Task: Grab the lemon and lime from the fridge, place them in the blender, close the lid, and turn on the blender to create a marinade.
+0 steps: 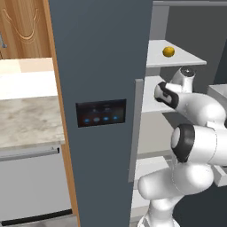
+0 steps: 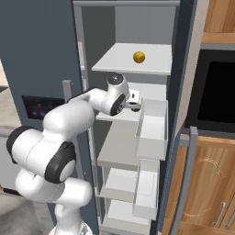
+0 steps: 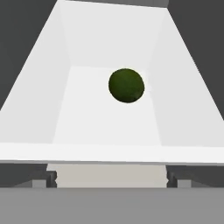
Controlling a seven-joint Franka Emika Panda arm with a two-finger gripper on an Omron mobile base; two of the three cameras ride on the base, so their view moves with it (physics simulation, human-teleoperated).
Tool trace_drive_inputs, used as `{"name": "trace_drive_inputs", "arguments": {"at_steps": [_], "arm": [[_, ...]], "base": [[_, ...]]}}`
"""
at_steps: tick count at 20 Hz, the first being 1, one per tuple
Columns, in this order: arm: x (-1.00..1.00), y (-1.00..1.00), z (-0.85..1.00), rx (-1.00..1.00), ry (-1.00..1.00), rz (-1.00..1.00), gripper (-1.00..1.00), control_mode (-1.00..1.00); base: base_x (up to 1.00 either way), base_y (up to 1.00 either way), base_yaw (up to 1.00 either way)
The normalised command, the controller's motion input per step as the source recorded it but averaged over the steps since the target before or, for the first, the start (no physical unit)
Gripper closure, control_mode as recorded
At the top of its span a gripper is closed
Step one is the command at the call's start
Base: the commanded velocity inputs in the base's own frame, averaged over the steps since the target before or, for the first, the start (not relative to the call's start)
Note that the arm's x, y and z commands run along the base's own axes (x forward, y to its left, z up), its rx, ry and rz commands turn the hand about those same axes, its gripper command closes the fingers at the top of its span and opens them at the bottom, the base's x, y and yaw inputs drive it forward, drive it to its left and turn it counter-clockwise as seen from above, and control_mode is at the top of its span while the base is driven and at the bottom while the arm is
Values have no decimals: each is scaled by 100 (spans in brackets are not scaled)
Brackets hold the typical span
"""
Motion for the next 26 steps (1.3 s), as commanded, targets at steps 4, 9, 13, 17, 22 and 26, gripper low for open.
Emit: {"name": "trace_drive_inputs", "arguments": {"at_steps": [4,9,13,17,22,26], "arm": [[26,-17,-14,0,0,0,-100,-100],[36,-3,-14,0,0,0,-100,-100],[35,0,-21,0,0,0,-100,-100],[35,-1,-18,0,0,0,-100,-100],[36,-8,-7,0,0,0,-100,-100],[34,-14,-7,0,0,0,-100,-100]], "base": [[0,0,0],[0,0,0],[0,0,0],[0,0,0],[0,0,0],[0,0,0]]}}
